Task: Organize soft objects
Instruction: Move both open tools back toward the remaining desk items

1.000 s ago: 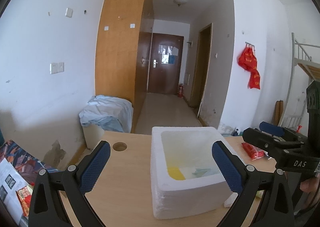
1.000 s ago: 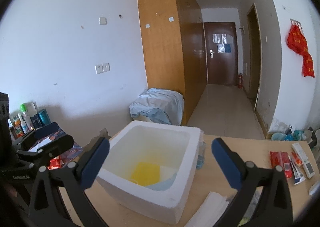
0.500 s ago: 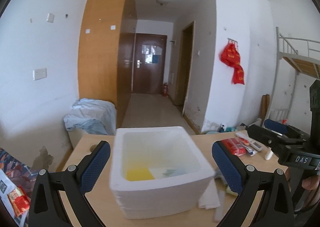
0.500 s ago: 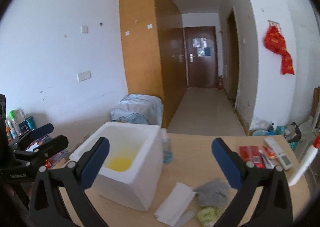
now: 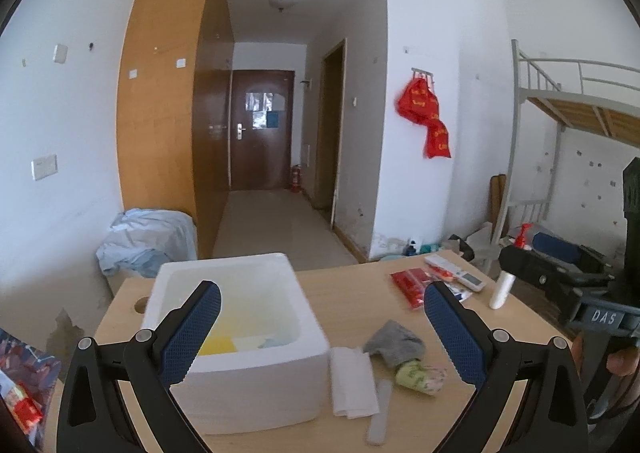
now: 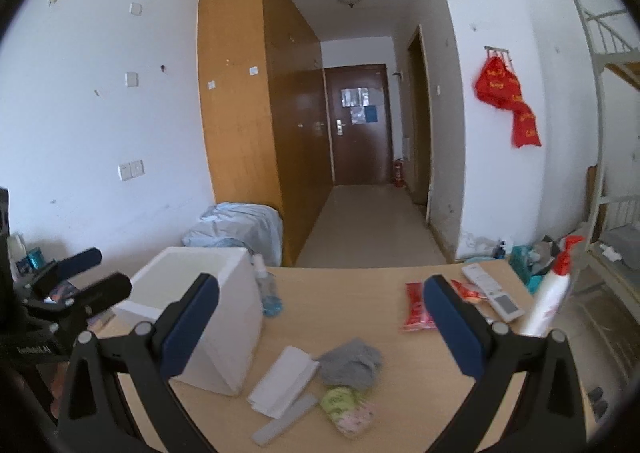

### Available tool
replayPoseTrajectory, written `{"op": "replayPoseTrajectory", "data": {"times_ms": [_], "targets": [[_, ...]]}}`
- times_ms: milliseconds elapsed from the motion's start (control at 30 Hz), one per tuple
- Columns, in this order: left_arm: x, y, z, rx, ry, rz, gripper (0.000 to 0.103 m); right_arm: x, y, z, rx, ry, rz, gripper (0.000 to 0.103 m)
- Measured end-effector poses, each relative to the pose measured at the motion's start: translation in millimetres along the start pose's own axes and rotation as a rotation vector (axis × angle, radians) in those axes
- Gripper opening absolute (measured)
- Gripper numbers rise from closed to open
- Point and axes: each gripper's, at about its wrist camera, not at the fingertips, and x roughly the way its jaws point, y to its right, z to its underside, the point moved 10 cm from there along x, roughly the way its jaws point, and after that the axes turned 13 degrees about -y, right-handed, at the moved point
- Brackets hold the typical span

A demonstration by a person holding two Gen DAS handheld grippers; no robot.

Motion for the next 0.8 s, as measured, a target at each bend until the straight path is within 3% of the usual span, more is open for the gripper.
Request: {"op": "replayPoseTrajectory", "data": {"times_ms": [800], "targets": [[-8.0,63.1,13.5,0.049,0.003,0.098,0.101,-50.1,51.8,31.5,0.107,0.043,0.047,0.103]]}}
